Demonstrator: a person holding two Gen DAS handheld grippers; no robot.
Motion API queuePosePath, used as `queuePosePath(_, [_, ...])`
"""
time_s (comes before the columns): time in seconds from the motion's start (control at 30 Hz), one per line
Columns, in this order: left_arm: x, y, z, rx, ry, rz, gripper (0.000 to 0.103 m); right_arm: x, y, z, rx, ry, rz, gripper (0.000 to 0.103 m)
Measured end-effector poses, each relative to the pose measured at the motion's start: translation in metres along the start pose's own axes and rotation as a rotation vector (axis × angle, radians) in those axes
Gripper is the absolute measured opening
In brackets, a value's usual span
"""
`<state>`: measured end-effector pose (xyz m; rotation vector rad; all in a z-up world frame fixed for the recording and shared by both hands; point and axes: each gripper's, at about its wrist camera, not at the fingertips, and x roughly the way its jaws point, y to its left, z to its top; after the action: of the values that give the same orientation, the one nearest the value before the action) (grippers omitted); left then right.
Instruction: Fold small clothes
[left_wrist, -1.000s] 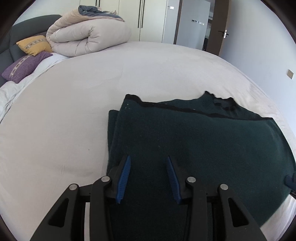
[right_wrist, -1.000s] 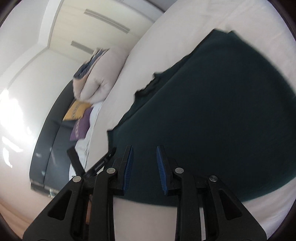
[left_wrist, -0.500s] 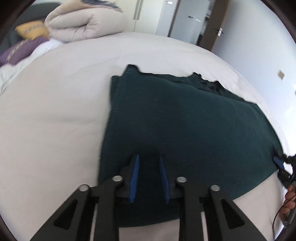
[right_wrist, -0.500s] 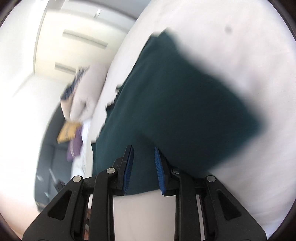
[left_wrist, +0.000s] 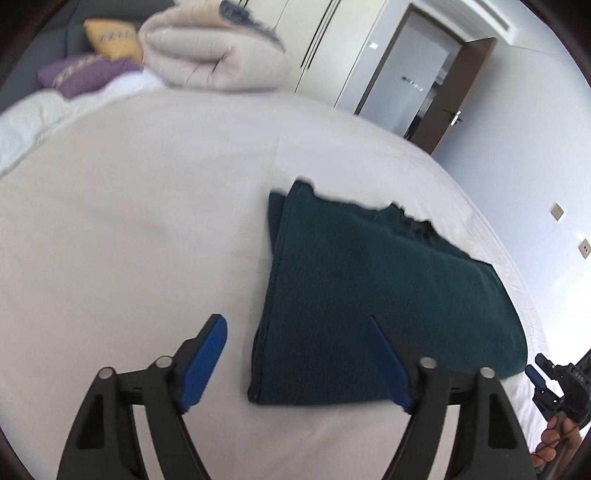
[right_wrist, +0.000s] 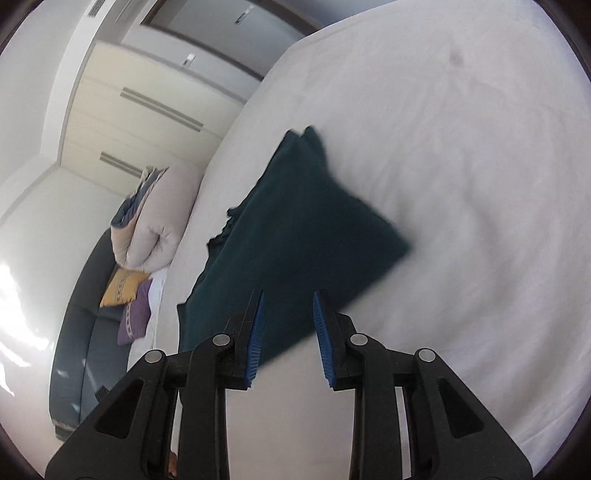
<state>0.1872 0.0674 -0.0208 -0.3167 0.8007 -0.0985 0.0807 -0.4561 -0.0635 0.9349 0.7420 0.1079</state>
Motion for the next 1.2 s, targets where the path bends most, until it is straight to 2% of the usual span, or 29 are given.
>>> queuePosePath(0.03, [-0.001, -0.004, 0.007, 0.019, -0.011, -0.009, 0.081, 0.005, 0.016, -0.005, -0.032, 0.036, 0.019, 0.038])
queuePosePath(0.07, [0.002, -0.008, 0.012, 0.035, -0.01, -0.015, 0.082, -0.012, 0.023, -0.003, -0.054, 0.065, 0.035, 0.06])
queuePosePath(0.1, [0.009, -0.014, 0.019, 0.06, -0.006, -0.016, 0.082, -0.005, 0.035, -0.008, -0.077, 0.084, 0.053, 0.068])
queuePosePath(0.17, [0.024, -0.021, 0.027, 0.121, 0.006, 0.013, 0.082, 0.015, 0.063, -0.015, -0.141, 0.114, 0.082, 0.068])
queuePosePath(0.2, [0.037, -0.023, 0.03, 0.146, 0.033, 0.052, 0.081, 0.017, 0.078, -0.013, -0.172, 0.137, 0.09, 0.068])
queuePosePath(0.27, [0.054, -0.013, 0.028, 0.115, 0.071, 0.073, 0.079, 0.042, 0.103, -0.016, -0.233, 0.175, 0.095, 0.068])
queuePosePath(0.37, [0.079, 0.011, 0.01, 0.054, 0.184, 0.089, 0.071, 0.069, 0.099, -0.016, -0.23, 0.219, 0.036, 0.068])
queuePosePath(0.4, [0.076, 0.014, 0.003, 0.073, 0.156, 0.077, 0.071, 0.074, 0.09, -0.012, -0.21, 0.221, 0.002, 0.066])
queuePosePath(0.43, [0.072, 0.014, -0.001, 0.098, 0.141, 0.083, 0.071, 0.079, 0.076, -0.006, -0.173, 0.212, -0.026, 0.063])
queuePosePath(0.47, [0.069, 0.014, -0.003, 0.114, 0.146, 0.092, 0.071, 0.083, 0.06, 0.002, -0.113, 0.194, 0.023, 0.056])
queuePosePath(0.53, [0.064, 0.016, -0.004, 0.108, 0.15, 0.091, 0.071, 0.077, 0.037, 0.016, -0.025, 0.141, 0.061, 0.055])
queuePosePath(0.7, [0.053, 0.025, 0.002, 0.035, 0.14, 0.059, 0.071, 0.019, 0.004, 0.035, 0.043, -0.02, -0.024, 0.058])
queuePosePath(0.83, [0.034, 0.02, 0.01, 0.008, 0.057, 0.022, 0.071, -0.003, 0.006, 0.055, 0.001, -0.095, -0.045, 0.06])
queuePosePath(1.0, [0.047, 0.009, 0.022, 0.058, 0.069, 0.044, 0.073, 0.007, 0.032, 0.08, -0.109, -0.052, -0.01, 0.06])
queuePosePath(1.2, [0.069, 0.029, 0.022, -0.05, 0.127, -0.005, 0.073, 0.061, 0.071, 0.077, -0.247, 0.11, 0.043, 0.06])
